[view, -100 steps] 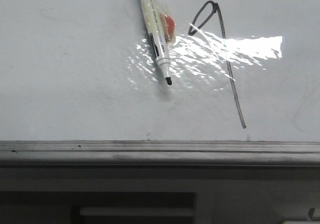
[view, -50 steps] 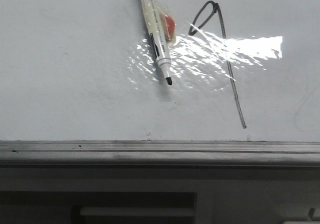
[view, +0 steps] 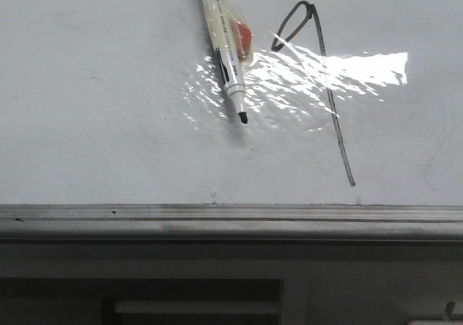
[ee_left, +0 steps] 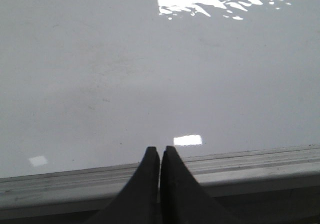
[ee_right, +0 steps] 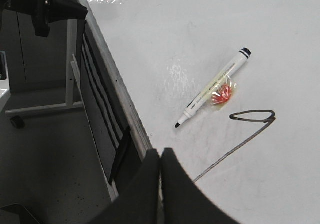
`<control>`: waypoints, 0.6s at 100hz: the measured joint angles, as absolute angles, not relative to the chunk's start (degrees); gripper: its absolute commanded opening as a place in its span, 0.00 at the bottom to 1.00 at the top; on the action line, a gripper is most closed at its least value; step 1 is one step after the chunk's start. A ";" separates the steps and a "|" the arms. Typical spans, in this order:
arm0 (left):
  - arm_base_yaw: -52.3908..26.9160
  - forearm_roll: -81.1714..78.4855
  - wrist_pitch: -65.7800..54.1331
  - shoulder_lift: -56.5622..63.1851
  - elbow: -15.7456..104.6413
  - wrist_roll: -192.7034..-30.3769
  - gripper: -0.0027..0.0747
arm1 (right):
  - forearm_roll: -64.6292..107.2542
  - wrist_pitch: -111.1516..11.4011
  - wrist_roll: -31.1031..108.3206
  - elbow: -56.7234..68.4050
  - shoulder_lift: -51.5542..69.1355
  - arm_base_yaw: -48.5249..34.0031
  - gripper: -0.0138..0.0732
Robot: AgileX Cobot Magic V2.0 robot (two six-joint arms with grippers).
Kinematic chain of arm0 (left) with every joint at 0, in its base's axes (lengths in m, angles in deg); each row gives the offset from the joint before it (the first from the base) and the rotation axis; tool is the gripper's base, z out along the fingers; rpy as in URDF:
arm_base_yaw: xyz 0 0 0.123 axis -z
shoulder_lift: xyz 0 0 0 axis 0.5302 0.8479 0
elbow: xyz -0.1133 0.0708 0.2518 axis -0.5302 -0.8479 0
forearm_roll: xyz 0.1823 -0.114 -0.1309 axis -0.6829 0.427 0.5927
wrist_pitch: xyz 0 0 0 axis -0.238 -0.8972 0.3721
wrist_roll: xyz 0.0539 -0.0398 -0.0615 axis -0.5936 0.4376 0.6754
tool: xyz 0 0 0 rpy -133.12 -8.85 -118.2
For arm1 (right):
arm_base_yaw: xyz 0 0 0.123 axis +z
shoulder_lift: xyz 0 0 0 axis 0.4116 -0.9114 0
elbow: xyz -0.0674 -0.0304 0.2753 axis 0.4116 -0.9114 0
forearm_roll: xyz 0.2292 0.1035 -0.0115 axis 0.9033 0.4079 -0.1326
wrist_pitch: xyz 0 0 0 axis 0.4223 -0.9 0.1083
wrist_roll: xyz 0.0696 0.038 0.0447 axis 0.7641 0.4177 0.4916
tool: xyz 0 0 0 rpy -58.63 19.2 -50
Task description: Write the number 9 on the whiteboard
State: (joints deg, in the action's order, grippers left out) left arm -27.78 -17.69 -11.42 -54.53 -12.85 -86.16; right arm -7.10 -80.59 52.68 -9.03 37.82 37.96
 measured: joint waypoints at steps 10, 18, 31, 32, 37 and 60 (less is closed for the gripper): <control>-27.78 -17.69 -11.42 -54.53 -12.85 -86.16 0.01 | -7.10 -80.59 52.68 -9.03 37.82 37.96 0.11; -27.78 -17.69 -11.42 -54.53 -12.85 -86.16 0.01 | -7.10 -80.59 52.68 -9.03 37.82 37.96 0.11; -27.78 -17.69 -11.42 -54.53 -12.85 -86.16 0.01 | -7.25 -80.59 52.68 -9.20 37.82 37.96 0.11; -27.78 -17.69 -11.42 -54.53 -12.85 -86.16 0.01 | -7.42 -80.59 52.68 -9.16 37.82 37.85 0.11; -27.80 -17.69 -11.42 -54.53 -12.85 -86.16 0.01 | -8.64 -80.35 52.68 -10.04 37.82 37.26 0.11; -27.90 -17.69 -11.42 -54.53 -12.85 -86.16 0.01 | -9.72 -57.98 52.68 -23.69 37.82 20.08 0.11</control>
State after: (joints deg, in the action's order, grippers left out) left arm -27.90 -17.69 -11.42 -54.53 -12.85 -86.16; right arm -9.72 -57.98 52.68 -23.69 37.82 20.08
